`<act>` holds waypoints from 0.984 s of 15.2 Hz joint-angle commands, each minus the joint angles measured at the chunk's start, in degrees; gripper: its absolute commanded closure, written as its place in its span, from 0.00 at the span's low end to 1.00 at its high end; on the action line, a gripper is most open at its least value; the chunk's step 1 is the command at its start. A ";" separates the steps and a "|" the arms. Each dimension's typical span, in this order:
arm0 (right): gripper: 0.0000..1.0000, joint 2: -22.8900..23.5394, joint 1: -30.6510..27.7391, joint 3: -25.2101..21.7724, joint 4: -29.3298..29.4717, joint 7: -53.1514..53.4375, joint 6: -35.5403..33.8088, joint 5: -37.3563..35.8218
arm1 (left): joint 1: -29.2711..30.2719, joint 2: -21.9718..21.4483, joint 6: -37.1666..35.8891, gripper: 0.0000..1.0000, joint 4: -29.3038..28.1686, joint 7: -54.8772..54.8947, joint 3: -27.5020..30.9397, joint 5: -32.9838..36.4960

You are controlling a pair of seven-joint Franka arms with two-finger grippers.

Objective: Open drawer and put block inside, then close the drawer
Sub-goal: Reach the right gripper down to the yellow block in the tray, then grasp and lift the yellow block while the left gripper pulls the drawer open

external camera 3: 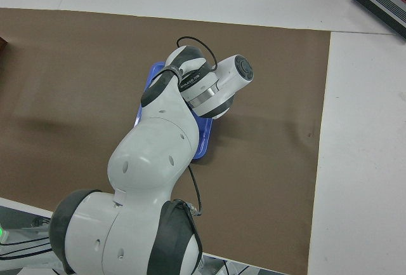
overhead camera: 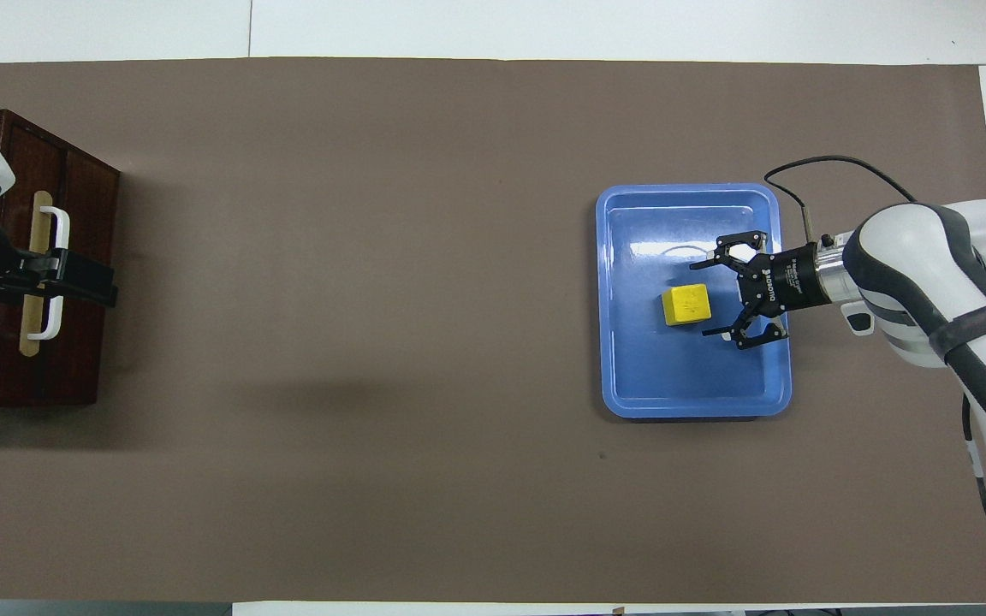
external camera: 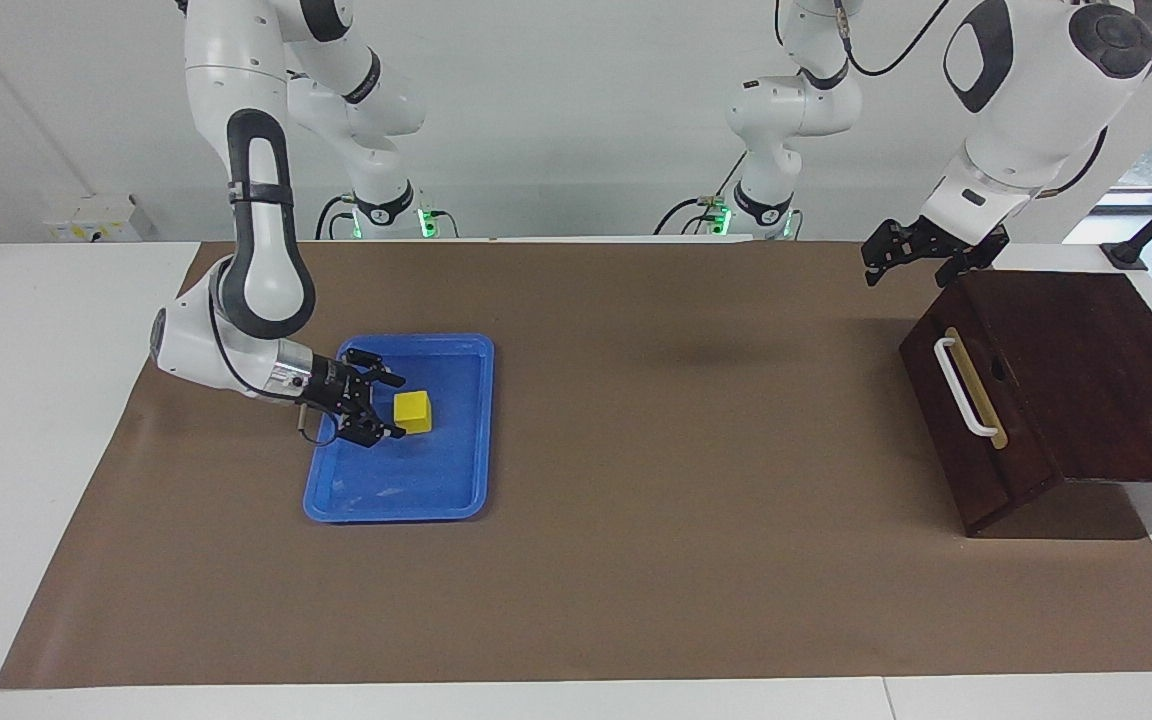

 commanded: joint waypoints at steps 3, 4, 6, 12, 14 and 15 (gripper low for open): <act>0.10 0.40 -0.17 0.14 -0.50 -2.99 1.12 1.40 | 0.16 -1.14 11.73 0.00 -5.50 0.15 -0.16 2.06; 0.33 0.40 -0.17 0.14 -0.50 -3.17 1.39 1.40 | 0.07 -0.44 14.63 0.00 -7.17 0.15 -0.16 5.13; 0.81 0.23 -0.09 0.14 -1.20 -3.26 2.35 1.40 | 0.07 1.75 18.33 0.00 -8.94 0.15 -0.16 10.14; 1.00 0.05 -0.08 0.14 0.99 -0.63 1.57 1.31 | 0.68 7.38 22.47 0.00 -9.03 -0.11 -0.16 18.69; 1.00 -0.83 0.00 0.23 4.05 3.48 -1.49 0.44 | 0.95 8.17 24.31 0.00 -10.77 -0.20 -0.16 21.15; 1.00 -1.44 0.00 0.14 5.99 5.34 -3.86 -0.18 | 1.65 8.09 26.85 0.00 -12.53 -0.37 -0.08 21.24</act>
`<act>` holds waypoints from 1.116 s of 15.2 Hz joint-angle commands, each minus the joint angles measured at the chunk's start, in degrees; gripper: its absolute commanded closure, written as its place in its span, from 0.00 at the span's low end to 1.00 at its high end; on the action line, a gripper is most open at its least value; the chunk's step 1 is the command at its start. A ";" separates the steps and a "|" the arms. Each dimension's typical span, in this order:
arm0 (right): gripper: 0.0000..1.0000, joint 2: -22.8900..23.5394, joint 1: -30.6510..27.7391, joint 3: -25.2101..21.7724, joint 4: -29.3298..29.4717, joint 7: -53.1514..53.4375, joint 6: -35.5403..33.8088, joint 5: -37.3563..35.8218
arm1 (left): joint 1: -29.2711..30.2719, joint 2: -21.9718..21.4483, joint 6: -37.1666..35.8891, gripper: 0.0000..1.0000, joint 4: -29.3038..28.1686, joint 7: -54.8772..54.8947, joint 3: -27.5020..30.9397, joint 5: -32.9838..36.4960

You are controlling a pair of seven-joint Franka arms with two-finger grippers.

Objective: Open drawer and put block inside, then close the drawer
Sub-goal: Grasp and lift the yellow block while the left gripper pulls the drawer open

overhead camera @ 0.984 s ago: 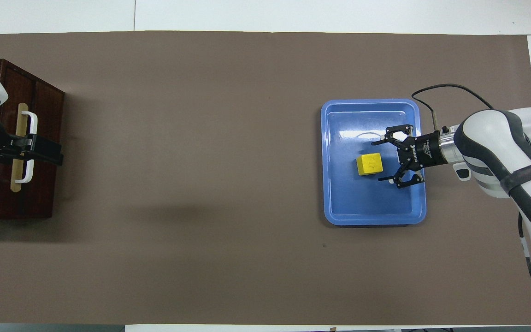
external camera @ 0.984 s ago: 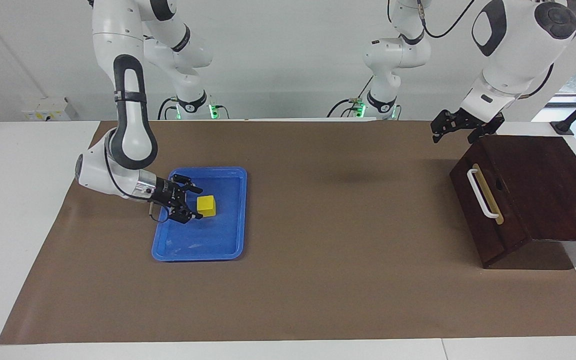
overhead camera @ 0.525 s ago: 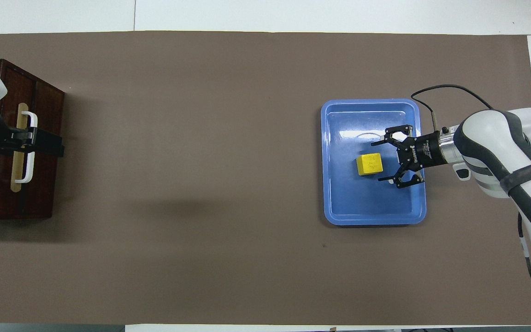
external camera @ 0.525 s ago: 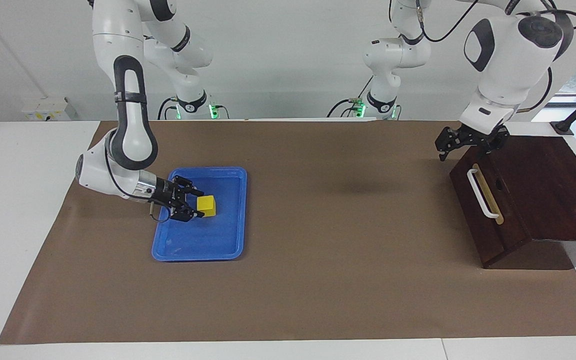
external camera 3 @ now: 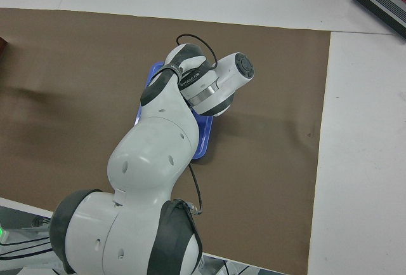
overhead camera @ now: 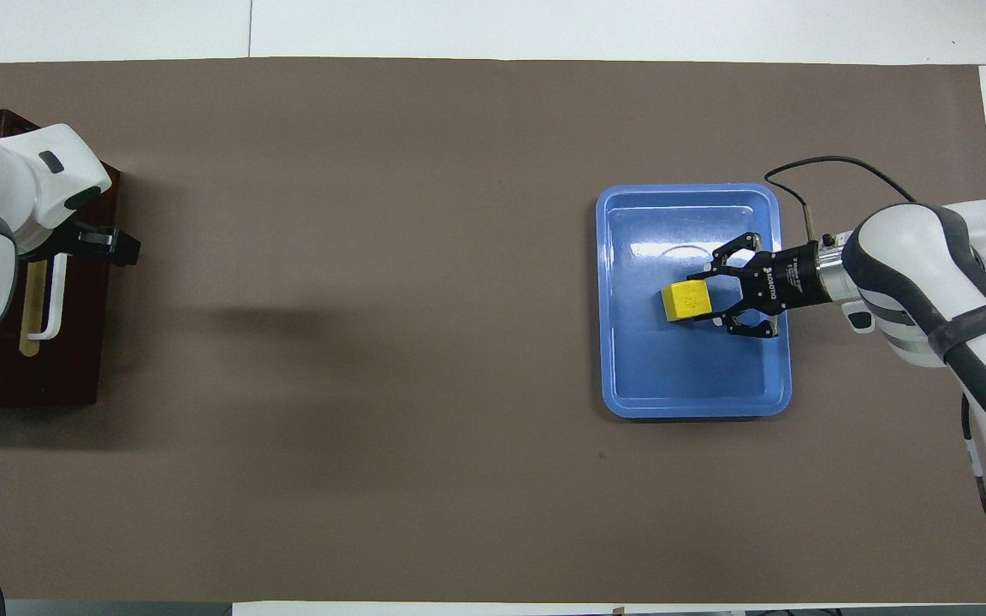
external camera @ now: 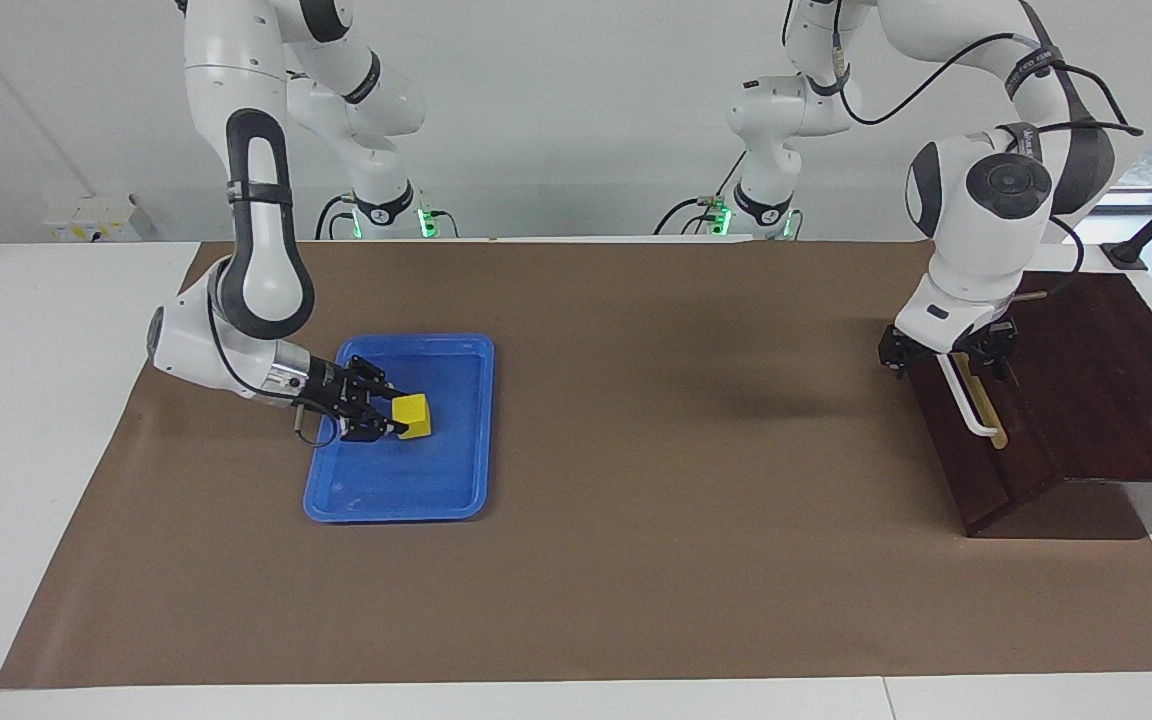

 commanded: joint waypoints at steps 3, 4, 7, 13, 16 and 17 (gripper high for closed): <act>1.00 -4.76 -0.08 0.14 10.04 10.48 -10.16 -6.85 | 3.55 -0.54 8.79 0.00 -6.13 -0.27 -0.32 1.89; 1.00 -6.17 -0.08 0.14 11.80 12.25 -12.53 -8.26 | 3.73 -0.36 9.15 0.00 -6.39 -0.27 -0.32 1.89; 1.00 -8.99 -0.26 -0.13 16.55 16.55 -19.48 -9.59 | 4.08 -0.80 11.78 0.00 -8.76 -0.27 -0.32 1.89; 1.00 -11.45 -0.17 0.31 22.71 23.16 -26.61 -10.38 | 3.56 -1.06 13.11 0.00 -10.70 -0.27 -0.49 1.89; 1.00 -12.16 -0.17 0.57 22.71 23.16 -26.88 -10.38 | 2.77 -1.24 13.20 0.00 -11.31 -0.36 -0.67 1.89; 1.00 -12.16 -0.17 0.58 22.71 23.16 -26.97 -10.38 | 1.46 -1.24 13.11 0.00 -11.31 -0.44 -0.58 1.89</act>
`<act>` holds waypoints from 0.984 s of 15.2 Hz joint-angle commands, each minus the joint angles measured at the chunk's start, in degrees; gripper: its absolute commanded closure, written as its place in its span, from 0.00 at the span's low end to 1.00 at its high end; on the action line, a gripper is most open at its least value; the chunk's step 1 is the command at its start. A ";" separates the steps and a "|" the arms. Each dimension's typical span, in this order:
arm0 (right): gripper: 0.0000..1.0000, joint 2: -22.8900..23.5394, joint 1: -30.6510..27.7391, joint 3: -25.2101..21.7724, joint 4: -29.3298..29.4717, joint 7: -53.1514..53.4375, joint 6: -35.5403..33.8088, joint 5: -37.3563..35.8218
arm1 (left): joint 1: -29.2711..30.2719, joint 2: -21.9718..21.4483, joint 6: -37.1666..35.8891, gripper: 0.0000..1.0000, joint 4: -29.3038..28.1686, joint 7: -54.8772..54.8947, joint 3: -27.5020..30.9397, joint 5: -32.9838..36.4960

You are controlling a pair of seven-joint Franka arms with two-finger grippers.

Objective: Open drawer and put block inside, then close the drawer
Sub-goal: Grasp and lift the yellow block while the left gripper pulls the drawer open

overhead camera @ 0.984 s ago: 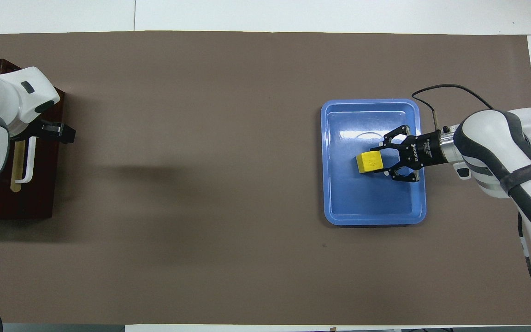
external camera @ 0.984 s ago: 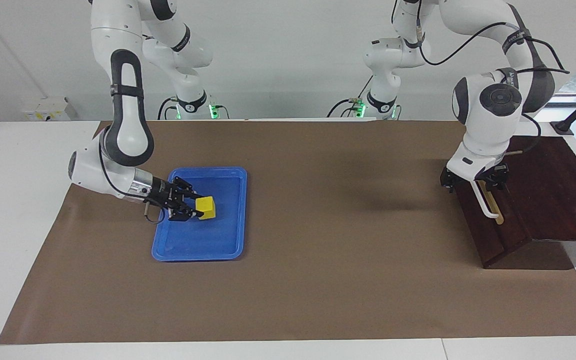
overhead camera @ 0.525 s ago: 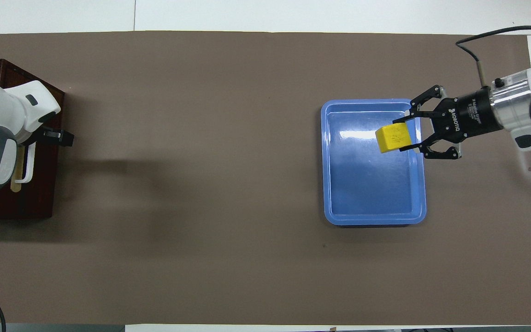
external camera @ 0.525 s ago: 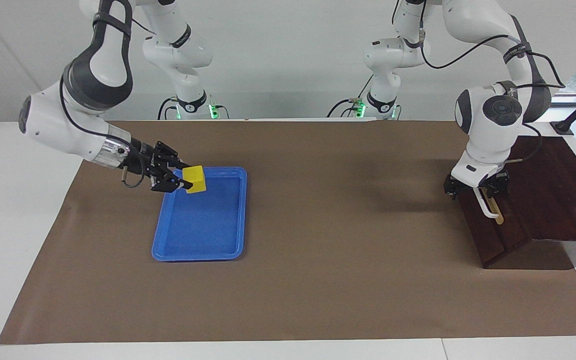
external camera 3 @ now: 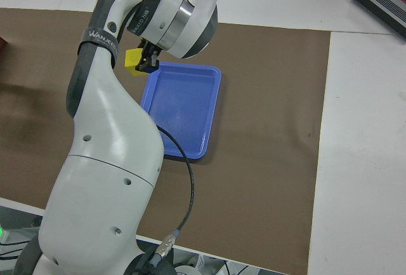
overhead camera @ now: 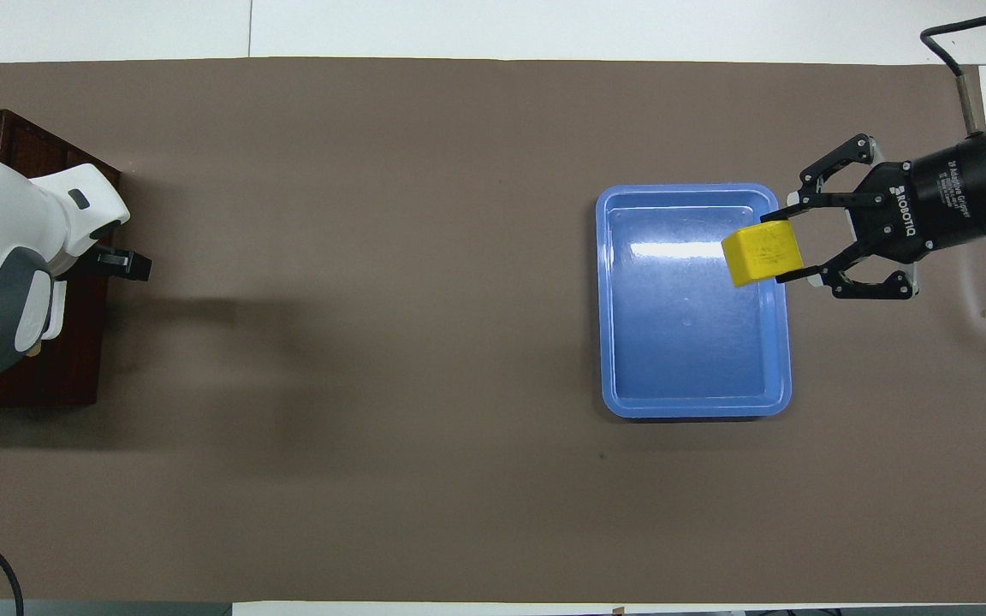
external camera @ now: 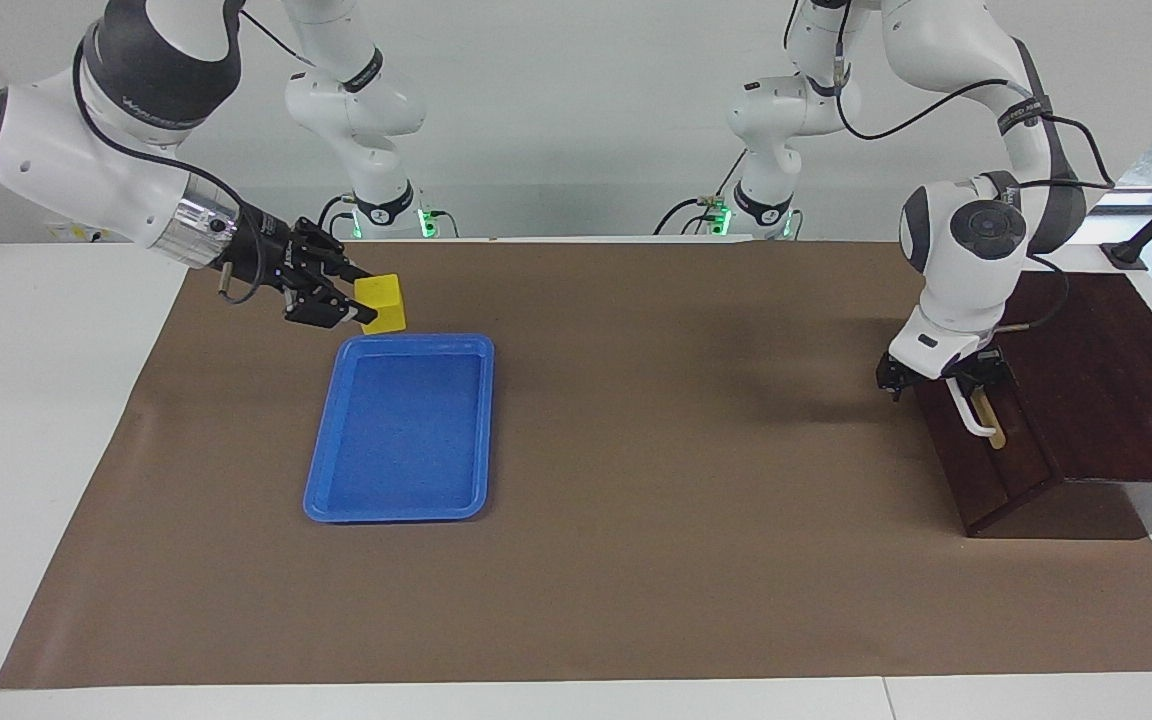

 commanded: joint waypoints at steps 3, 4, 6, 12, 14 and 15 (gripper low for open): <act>1.00 -0.35 -0.27 0.43 0.43 1.35 -1.01 -1.10 | -4.66 -1.69 1.22 0.00 -2.36 -0.65 -0.16 0.97; 1.00 -0.35 -0.27 0.43 0.42 1.62 -1.01 -1.10 | -5.45 -1.69 0.96 0.00 -2.28 -0.74 -0.16 0.96; 1.00 -0.44 -0.27 0.43 -0.01 1.71 -0.66 -1.01 | -7.30 -1.69 0.96 0.00 -2.28 -2.66 -0.16 0.88; 1.00 -0.79 -0.18 0.52 -0.45 2.23 -0.39 -0.84 | -10.11 -1.69 0.96 0.00 -2.19 -3.55 -0.25 0.35; 1.00 -0.88 -0.18 0.52 -0.45 2.23 -0.39 -0.84 | -10.47 -1.86 0.61 0.00 -2.19 -3.55 -0.33 0.35; 1.00 -0.79 -0.18 0.52 -0.45 2.23 -0.39 -0.84 | -11.34 -1.95 0.35 0.00 -2.19 -3.64 -0.25 0.26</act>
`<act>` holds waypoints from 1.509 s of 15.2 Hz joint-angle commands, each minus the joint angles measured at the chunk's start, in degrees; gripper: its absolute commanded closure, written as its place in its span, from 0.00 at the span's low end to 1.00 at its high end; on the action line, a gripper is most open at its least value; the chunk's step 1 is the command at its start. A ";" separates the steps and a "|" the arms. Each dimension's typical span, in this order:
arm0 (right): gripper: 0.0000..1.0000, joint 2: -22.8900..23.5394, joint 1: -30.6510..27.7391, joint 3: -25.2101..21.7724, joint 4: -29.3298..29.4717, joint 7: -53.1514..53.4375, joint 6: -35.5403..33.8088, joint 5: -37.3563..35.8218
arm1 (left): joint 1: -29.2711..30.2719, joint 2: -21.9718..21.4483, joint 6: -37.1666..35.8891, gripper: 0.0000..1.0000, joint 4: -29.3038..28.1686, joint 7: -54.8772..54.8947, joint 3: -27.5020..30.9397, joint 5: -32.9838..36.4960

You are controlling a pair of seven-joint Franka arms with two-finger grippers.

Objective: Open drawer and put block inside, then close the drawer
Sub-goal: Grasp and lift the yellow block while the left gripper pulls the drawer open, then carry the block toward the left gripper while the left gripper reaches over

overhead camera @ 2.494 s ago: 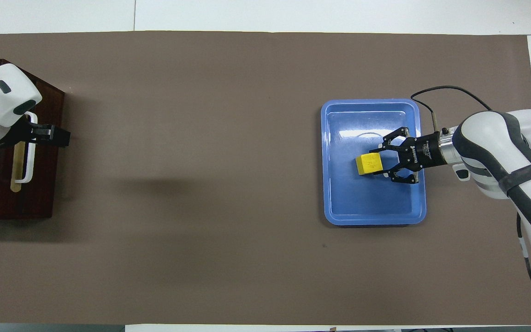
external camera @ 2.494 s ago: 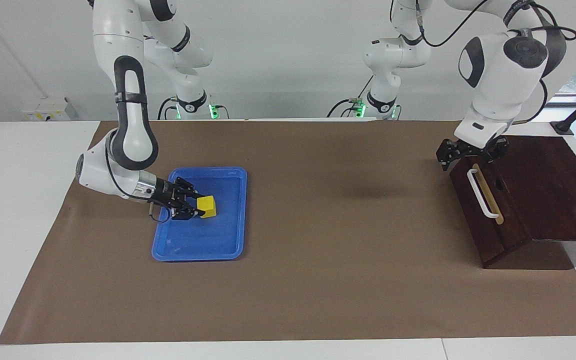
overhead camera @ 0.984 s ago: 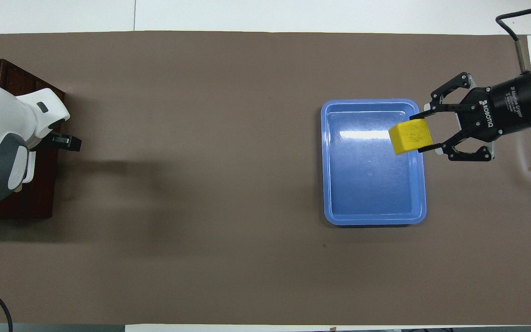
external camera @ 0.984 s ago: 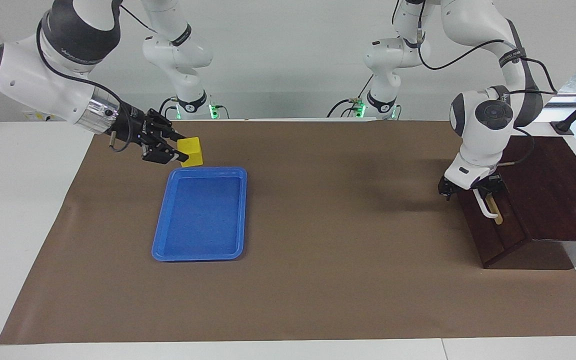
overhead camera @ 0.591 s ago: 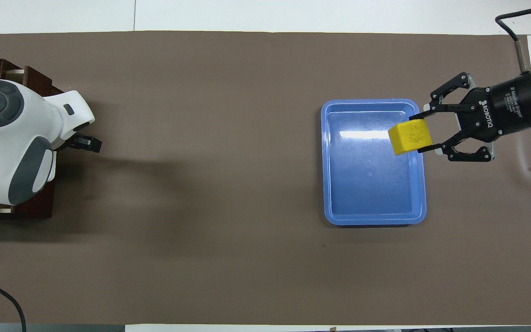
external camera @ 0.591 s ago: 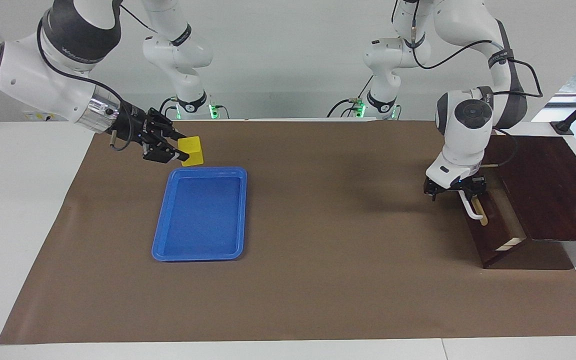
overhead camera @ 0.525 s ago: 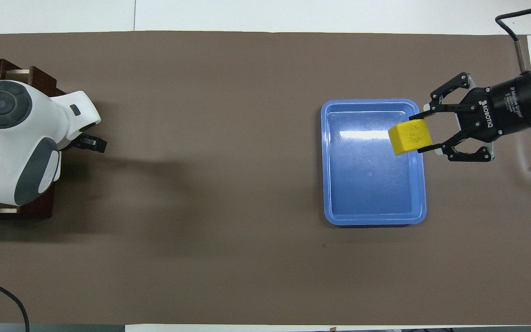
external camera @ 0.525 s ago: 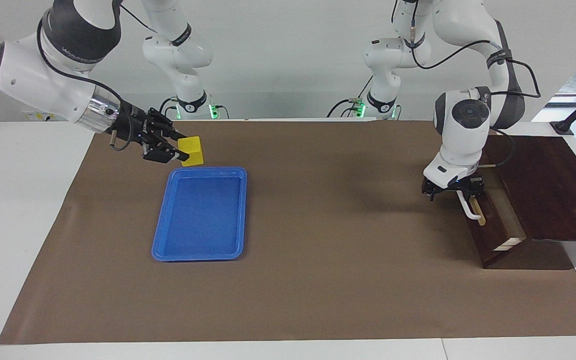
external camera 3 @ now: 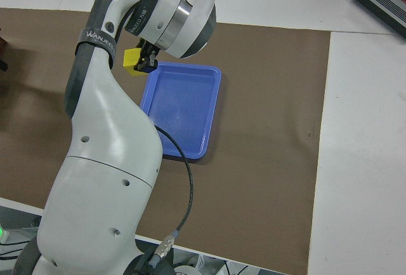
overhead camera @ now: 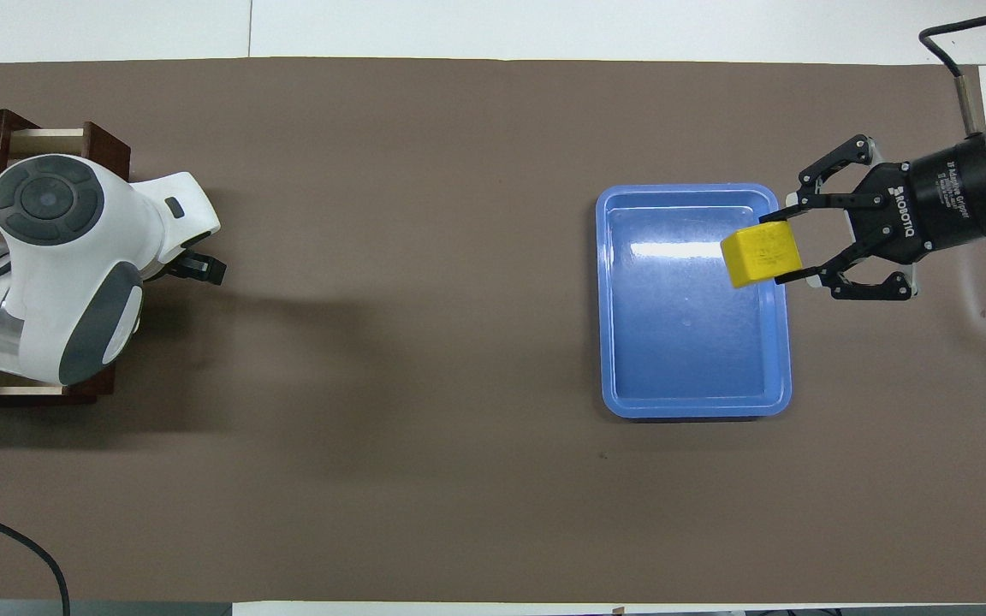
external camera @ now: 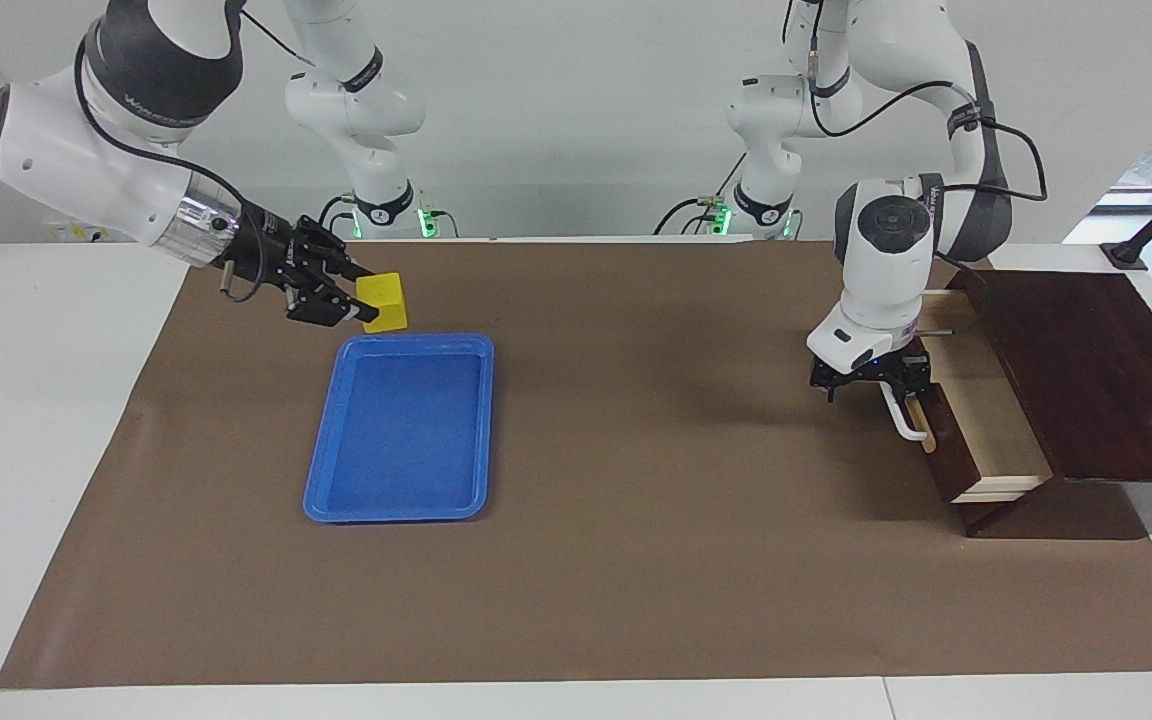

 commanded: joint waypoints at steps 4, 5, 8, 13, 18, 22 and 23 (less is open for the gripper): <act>1.00 -0.78 0.60 0.42 -0.40 1.69 -0.26 -0.66 | -2.72 -1.77 -0.23 0.00 -1.87 -0.89 0.34 0.13; 1.00 -0.78 0.69 0.42 -0.40 1.69 -0.25 -0.66 | -2.72 -1.77 -0.31 0.00 -1.87 -0.80 0.34 0.13; 1.00 -0.78 0.69 0.33 -0.40 1.69 -0.25 -0.66 | -2.63 -1.51 -2.93 0.00 -0.12 -0.45 0.34 0.21; 1.00 -0.78 0.69 0.33 -0.32 1.69 -0.25 -0.48 | -4.12 1.48 -15.41 0.00 14.98 -0.89 0.43 -8.29; 1.00 -0.78 3.58 0.51 -0.84 4.83 3.68 0.57 | -7.28 2.09 -24.56 0.00 24.31 -15.60 0.52 -15.85; 1.00 0.10 12.53 0.42 -3.21 10.73 13.69 3.46 | -12.29 3.94 -27.65 0.00 29.33 -42.21 0.52 -18.76; 1.00 0.97 14.04 0.51 -3.30 12.92 16.50 4.43 | -13.26 3.94 -27.56 0.00 29.25 -50.12 0.52 -19.73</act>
